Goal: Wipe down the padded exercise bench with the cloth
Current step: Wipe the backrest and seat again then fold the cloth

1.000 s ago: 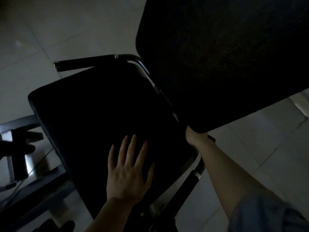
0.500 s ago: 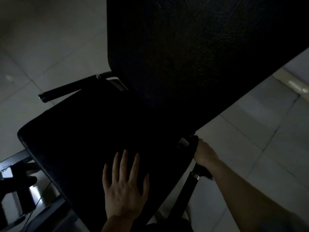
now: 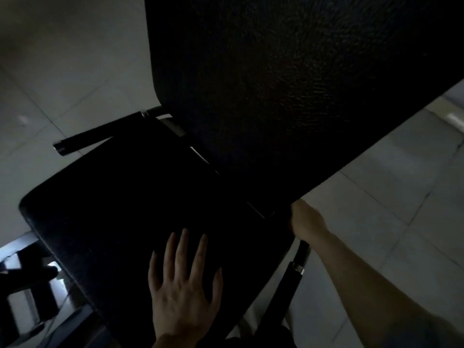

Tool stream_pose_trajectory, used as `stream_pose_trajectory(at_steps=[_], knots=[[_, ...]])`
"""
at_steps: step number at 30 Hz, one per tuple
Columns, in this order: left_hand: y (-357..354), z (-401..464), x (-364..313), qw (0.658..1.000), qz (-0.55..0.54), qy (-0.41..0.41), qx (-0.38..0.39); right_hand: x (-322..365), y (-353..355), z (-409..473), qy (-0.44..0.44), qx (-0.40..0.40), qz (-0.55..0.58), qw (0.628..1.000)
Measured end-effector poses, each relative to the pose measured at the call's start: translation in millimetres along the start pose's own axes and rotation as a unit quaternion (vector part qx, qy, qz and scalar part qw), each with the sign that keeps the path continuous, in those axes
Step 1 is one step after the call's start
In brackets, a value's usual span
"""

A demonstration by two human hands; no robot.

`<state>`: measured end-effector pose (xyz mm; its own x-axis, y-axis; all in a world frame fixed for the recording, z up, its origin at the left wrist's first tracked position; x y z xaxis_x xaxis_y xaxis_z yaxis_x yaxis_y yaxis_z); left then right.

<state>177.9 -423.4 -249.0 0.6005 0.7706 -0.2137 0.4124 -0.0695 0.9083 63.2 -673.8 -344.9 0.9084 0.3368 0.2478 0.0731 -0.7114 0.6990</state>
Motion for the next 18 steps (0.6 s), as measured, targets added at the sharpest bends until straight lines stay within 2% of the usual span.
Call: stream_pose_trajectory(at_steps=[1, 4, 6, 7, 9, 12, 13, 16, 18], knots=[[-1, 0, 2, 1.0, 0.0, 0.003, 0.004, -16, -9, -14, -0.007, -0.01, 0.02, 1.0], [1, 0, -2, 1.0, 0.002, 0.008, -0.003, -56, -38, -51, -0.107, 0.011, 0.128, 0.986], [1, -2, -2, 1.0, 0.003, 0.01, 0.0, -56, -47, -45, -0.145, 0.02, 0.132, 0.98], [1, -2, -2, 1.0, 0.004, 0.007, -0.005, -53, -43, -34, -0.139, 0.011, 0.106, 0.985], [2, -2, -2, 1.0, 0.005, 0.003, -0.03, -38, -23, -11, -0.056, 0.009, 0.021, 0.998], [1, -4, -3, 0.999, 0.014, -0.007, -0.045, -16, -14, 11, 0.064, 0.083, -0.009, 0.994], [1, -4, -3, 0.998, 0.016, -0.011, -0.052, -10, -13, 12, 0.076, 0.075, -0.013, 0.994], [2, -5, -4, 0.997, 0.026, -0.017, -0.068, -20, -11, -4, 0.021, -0.064, 0.017, 0.998], [2, -6, -4, 0.997, 0.028, -0.012, -0.073, -43, -30, -29, -0.066, -0.067, 0.139, 0.986]])
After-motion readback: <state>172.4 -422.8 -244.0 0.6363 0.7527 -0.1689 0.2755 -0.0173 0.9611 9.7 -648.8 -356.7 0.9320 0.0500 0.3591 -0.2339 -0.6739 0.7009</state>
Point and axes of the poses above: each hand's wrist, its own z-axis towards the middle knuckle, its own y-axis out of the back of the hand, x = y × z, the point moved 7 cm from there along z, towards the middle knuckle, and after that the axes turned 6 degrees about -z, right-handed, at the moved point
